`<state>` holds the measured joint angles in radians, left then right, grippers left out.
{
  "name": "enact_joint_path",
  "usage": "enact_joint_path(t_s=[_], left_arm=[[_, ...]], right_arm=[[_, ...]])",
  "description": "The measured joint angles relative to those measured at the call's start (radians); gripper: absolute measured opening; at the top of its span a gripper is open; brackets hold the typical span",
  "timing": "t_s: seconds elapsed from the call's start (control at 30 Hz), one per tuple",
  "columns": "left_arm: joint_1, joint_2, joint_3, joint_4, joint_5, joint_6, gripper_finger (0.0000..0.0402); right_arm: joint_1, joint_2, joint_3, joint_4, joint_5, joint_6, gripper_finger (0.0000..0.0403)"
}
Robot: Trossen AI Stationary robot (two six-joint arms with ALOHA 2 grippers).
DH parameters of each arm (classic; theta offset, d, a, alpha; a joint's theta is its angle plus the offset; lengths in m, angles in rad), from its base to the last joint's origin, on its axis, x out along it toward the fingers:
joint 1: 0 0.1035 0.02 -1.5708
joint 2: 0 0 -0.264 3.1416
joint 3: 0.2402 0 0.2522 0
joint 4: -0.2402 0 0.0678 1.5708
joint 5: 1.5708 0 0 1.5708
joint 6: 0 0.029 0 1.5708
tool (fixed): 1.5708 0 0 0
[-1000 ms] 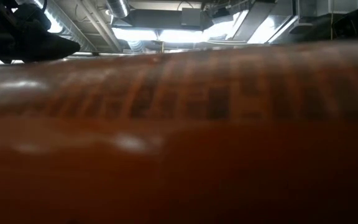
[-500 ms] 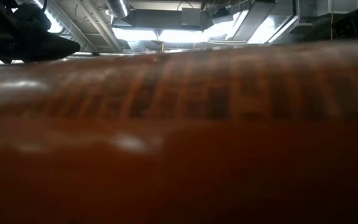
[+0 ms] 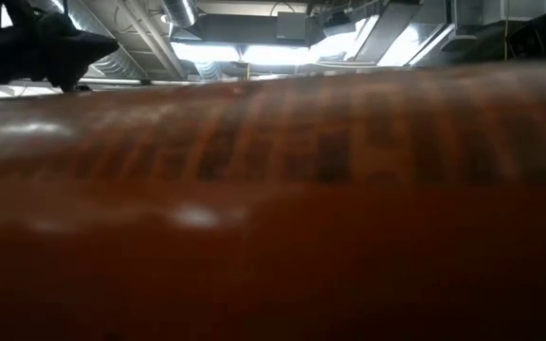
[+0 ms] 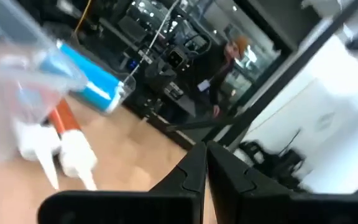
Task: Pick & place silicon tubes, Sealant and Lysol wipes
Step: Put the bottom orange sealant into the transparent container
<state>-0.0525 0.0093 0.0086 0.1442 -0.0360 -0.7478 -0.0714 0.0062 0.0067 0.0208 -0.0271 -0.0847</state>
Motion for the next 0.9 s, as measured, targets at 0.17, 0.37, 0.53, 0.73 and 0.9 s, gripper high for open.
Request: enact_joint_path(t_s=[0.17, 0.37, 0.53, 0.73, 0.9], left_arm=[[0.000, 0.000, 0.000, 0.016, -0.036, -0.150, 0.0008], [0.000, -0.003, 0.000, 0.073, -0.035, -0.152, 0.0013], [-0.007, 0.037, 0.011, 0.055, 0.059, -0.155, 0.0015], [-0.051, 0.195, 0.106, -0.040, 0.108, -0.071, 0.0009], [-0.104, 0.389, 0.217, -0.039, 0.073, 0.108, 0.0008]], right_arm=[[0.000, 0.000, 0.000, 0.000, 0.000, -0.002, 0.0025], [0.000, 0.000, 0.000, 0.000, 0.000, -0.002, 0.0025], [0.000, 0.000, 0.000, 0.000, 0.000, -0.003, 0.0025], [0.000, 0.000, 0.000, 0.000, 0.000, -0.003, 0.0025], [0.000, 0.000, 0.000, 0.000, 0.000, -0.003, 0.0025]])
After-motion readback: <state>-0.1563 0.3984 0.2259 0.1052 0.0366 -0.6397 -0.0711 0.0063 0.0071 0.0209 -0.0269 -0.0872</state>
